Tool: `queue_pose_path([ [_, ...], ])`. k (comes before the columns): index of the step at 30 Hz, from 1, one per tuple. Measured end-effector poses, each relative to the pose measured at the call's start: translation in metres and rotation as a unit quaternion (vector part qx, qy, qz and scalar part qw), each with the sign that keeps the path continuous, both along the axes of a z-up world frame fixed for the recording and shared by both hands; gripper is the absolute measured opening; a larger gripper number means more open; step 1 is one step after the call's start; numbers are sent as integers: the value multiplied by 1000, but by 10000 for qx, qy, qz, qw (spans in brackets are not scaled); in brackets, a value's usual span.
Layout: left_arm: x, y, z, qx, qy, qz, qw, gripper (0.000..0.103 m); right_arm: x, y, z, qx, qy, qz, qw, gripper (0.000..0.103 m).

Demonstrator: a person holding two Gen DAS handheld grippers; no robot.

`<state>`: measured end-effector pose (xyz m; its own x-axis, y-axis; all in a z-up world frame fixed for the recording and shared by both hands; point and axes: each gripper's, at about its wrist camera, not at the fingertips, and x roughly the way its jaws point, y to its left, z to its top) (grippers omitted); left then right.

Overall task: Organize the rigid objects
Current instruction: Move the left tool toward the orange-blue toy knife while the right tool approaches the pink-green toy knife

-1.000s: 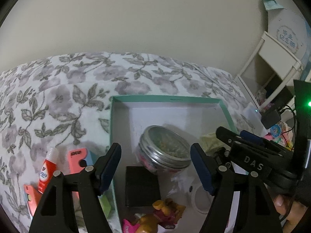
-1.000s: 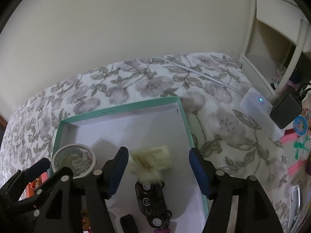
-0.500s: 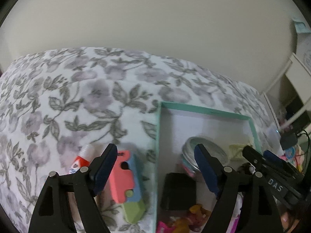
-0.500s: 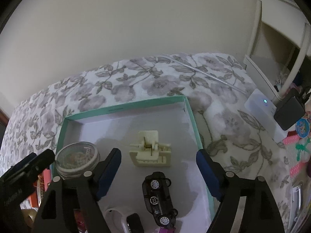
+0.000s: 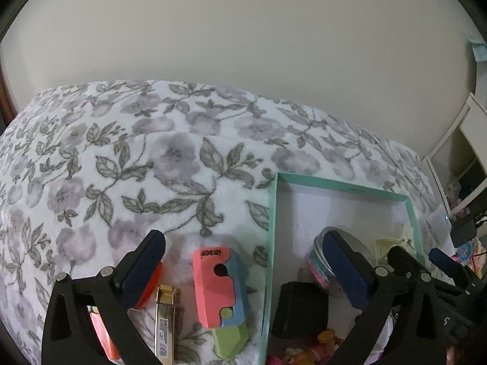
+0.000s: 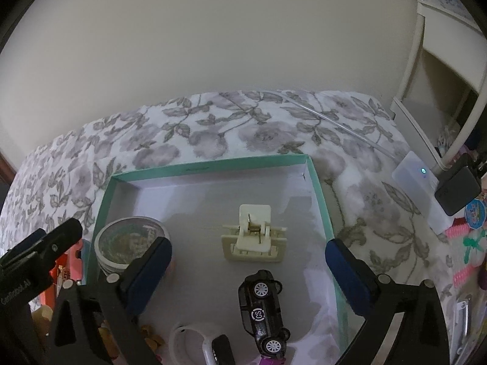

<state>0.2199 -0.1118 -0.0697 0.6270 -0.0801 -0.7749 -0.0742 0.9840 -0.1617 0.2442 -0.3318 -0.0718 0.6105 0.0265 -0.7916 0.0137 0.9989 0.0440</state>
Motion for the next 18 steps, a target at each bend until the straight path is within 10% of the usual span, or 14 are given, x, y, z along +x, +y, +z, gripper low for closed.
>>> queue_pose_path([
  [18, 1, 38, 12, -550, 225, 214, 9980, 103, -7, 28, 27, -7, -315, 343, 9989, 103],
])
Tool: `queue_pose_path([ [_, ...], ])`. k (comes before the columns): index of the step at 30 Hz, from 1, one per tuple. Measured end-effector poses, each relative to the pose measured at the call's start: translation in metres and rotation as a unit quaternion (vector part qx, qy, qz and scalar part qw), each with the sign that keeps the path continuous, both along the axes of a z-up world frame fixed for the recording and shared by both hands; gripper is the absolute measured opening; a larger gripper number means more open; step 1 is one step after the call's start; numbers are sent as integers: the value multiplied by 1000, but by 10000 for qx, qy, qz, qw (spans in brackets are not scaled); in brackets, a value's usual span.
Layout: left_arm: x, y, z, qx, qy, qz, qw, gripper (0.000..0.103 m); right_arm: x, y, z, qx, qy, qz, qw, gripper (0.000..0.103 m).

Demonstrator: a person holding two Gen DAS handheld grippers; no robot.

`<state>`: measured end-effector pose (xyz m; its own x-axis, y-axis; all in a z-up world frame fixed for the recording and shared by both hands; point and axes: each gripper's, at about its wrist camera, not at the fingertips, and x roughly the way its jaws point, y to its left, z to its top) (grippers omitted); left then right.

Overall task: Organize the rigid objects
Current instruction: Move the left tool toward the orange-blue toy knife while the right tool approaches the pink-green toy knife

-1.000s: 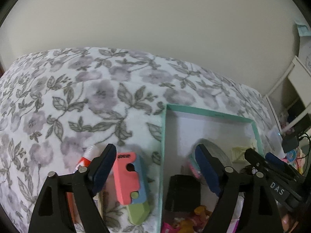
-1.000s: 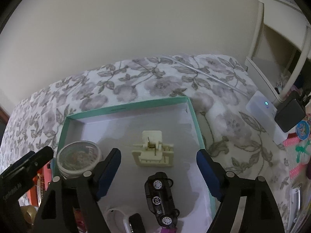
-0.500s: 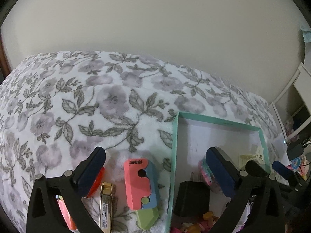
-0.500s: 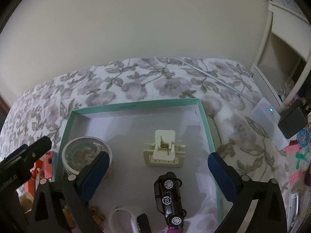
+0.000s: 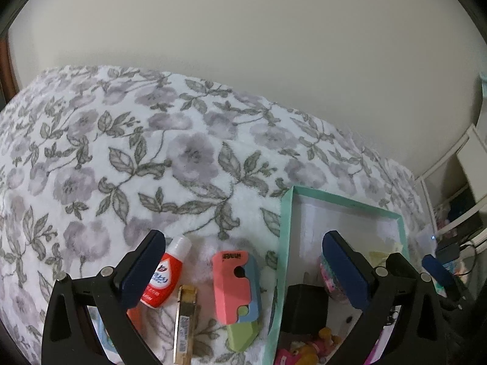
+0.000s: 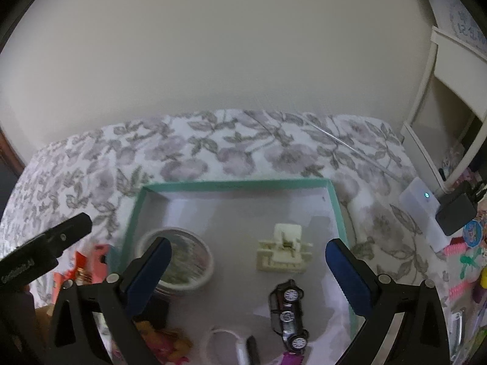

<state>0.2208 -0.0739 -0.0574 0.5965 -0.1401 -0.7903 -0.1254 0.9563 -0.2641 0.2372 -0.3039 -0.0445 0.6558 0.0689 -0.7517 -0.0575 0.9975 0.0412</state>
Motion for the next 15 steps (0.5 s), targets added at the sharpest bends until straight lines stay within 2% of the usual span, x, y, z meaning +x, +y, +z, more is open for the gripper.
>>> queue_pose_path([
  [6, -3, 29, 8, -36, 239, 163, 9996, 103, -3, 16, 9, 304, -72, 214, 9993, 103],
  [12, -12, 64, 11, -98, 458, 441, 9979, 103, -9, 43, 14, 392, -102, 520, 9978, 102],
  [15, -20, 82, 11, -249, 584, 658, 9958, 103, -12, 55, 16, 475, -88, 655, 9967, 101],
])
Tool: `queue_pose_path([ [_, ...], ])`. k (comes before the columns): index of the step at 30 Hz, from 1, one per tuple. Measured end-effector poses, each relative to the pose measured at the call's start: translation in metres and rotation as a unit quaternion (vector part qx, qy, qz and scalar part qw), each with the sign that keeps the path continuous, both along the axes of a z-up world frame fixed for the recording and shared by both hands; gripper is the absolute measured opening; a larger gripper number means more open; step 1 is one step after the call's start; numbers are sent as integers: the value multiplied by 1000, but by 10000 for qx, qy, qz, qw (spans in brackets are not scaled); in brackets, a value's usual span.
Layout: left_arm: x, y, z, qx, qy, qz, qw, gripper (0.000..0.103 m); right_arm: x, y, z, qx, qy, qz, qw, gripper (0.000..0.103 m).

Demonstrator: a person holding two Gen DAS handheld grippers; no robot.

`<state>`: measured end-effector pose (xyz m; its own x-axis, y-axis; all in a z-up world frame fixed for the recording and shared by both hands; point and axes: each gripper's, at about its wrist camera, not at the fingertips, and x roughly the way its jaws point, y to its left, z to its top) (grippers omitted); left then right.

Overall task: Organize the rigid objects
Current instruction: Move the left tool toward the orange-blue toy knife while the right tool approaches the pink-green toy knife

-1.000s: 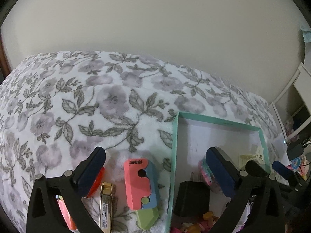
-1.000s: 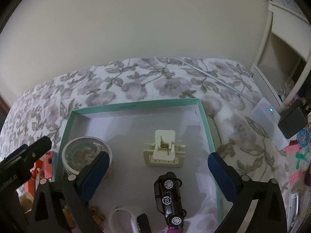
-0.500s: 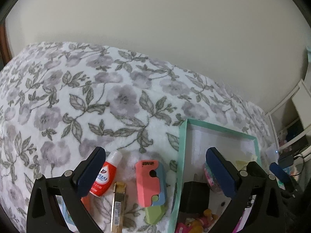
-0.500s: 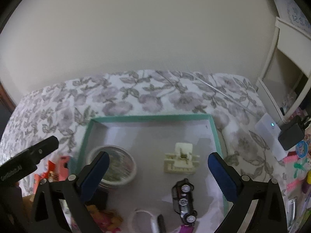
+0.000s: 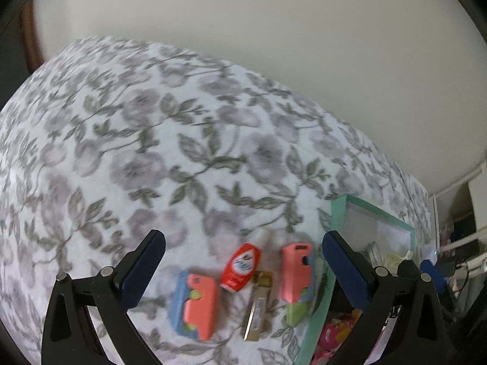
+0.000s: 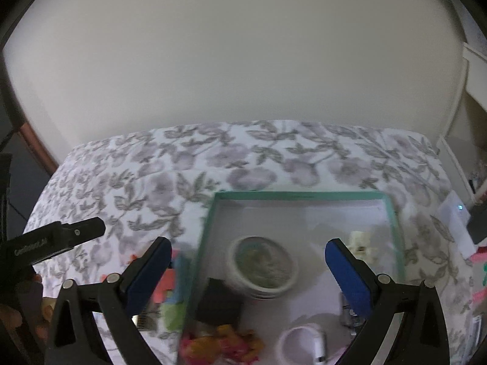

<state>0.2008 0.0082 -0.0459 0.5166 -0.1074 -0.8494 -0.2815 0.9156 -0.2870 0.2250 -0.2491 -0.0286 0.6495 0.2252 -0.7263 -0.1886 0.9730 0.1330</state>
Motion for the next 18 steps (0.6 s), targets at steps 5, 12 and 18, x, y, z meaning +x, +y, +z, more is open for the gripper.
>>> queue_pose_path([
  [5, -14, 18, 1, -118, 133, 227, 9996, 102, -8, 25, 4, -93, -15, 281, 9996, 96],
  [12, -37, 38, -2, -419, 241, 462, 9978, 102, -19, 61, 6, -200, 1, 666, 9976, 83],
  [18, -51, 35, -5, -220, 265, 319, 9989, 102, -24, 80, -3, -258, 173, 898, 9955, 67],
])
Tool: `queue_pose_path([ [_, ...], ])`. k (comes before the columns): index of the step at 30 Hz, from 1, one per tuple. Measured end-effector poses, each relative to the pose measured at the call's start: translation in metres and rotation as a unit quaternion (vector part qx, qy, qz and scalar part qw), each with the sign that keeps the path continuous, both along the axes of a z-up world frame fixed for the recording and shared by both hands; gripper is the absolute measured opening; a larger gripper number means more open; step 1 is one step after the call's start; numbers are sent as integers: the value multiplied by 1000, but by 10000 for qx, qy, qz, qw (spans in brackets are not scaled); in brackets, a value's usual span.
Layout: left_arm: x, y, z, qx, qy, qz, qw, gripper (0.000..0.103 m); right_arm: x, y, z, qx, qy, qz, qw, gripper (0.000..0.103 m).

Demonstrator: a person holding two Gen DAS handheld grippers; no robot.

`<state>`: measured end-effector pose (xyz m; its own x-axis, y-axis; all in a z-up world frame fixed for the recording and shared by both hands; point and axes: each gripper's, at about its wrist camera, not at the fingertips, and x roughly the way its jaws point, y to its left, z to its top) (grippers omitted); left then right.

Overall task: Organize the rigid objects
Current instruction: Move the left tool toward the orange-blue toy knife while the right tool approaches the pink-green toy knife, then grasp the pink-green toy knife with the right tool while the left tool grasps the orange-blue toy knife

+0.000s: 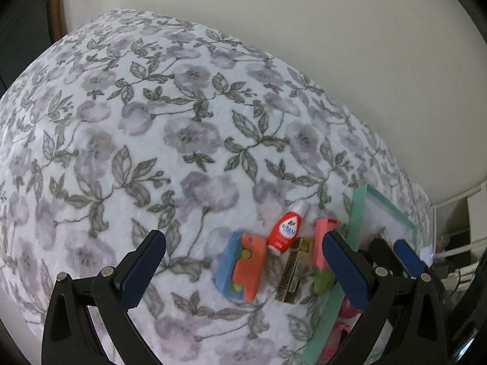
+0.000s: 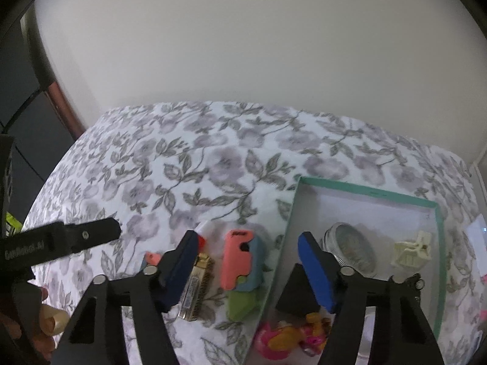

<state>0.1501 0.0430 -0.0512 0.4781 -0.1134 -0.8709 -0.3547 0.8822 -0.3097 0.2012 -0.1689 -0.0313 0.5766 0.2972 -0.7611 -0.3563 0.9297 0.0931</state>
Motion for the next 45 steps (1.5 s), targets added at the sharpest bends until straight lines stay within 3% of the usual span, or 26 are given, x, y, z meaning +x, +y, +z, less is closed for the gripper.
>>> queue_pose_path([
  [5, -2, -5, -12, -102, 126, -117, 9998, 102, 2, 6, -9, 13, 190, 58, 9998, 53],
  [10, 1, -8, -26, -92, 322, -170, 9993, 101, 4, 10, -20, -93, 316, 102, 9994, 50],
  [13, 2, -8, -33, -184, 419, -211, 9987, 93, 7, 13, -28, -123, 420, 102, 9990, 45],
  [25, 5, -15, -56, -244, 713, -330, 9966, 90, 15, 20, -50, -256, 656, 59, 9975, 40],
  [33, 6, -22, -63, -215, 820, -442, 9954, 81, 19, 26, -57, -487, 643, -46, 9967, 40],
  [39, 12, -34, -69, -169, 919, -561, 9940, 59, 23, 26, -60, -586, 667, -156, 9959, 40],
  [45, 13, -37, -72, -100, 926, -537, 9942, 46, 24, 28, -60, -615, 656, -166, 9958, 40],
])
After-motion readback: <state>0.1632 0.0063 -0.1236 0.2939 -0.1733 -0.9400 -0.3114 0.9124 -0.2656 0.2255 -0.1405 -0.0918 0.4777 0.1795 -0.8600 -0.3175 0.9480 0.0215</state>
